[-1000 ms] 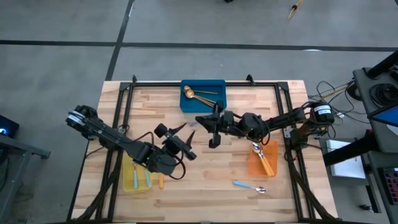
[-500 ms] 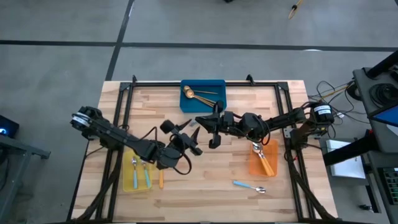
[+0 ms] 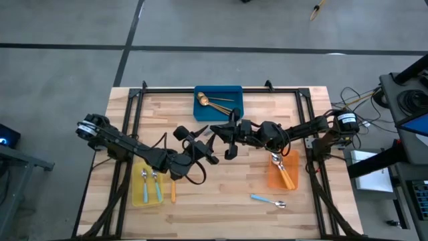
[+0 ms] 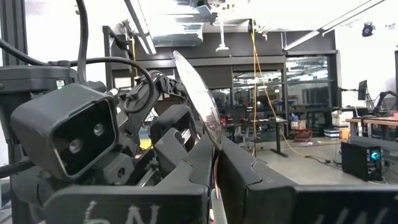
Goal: Sort silverware by color (type)
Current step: Put the blue spoon into the yellow bin
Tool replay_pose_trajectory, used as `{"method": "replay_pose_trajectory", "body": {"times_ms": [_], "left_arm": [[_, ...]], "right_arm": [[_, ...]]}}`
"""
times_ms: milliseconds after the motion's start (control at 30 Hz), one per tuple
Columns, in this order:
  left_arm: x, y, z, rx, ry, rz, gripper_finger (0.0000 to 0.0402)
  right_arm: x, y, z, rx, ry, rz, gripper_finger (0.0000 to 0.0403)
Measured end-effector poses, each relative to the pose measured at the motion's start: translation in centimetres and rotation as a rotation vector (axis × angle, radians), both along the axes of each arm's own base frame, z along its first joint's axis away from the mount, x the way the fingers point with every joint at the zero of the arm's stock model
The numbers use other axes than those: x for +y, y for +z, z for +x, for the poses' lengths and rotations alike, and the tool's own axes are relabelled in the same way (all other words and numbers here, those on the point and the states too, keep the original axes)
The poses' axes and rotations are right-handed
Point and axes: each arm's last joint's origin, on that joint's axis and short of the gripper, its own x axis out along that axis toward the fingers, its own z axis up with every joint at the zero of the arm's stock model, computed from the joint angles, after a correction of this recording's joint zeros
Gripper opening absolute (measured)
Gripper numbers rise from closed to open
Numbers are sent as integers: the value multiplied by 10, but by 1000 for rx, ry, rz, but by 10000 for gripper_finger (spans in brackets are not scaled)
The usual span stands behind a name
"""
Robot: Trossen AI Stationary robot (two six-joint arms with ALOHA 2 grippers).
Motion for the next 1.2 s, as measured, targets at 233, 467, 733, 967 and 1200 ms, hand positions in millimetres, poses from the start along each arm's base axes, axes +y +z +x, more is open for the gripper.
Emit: {"method": "replay_pose_trajectory", "body": {"times_ms": [233,467,733,967,1200], "left_arm": [[1,0,0,-8,2,-4,131],[1,1,0,-19,3,-10,98],[1,4,1,-54,2,-24,55],[1,4,1,-77,-26,-43,23],[1,6,0,-148,-30,-92,23]], "right_arm": [[0,0,0,0,1,3,8],[0,0,0,-1,1,3,8],[0,0,0,-1,1,4,8],[0,0,0,4,-3,14,10],[0,-1,1,17,-5,13,43]]}}
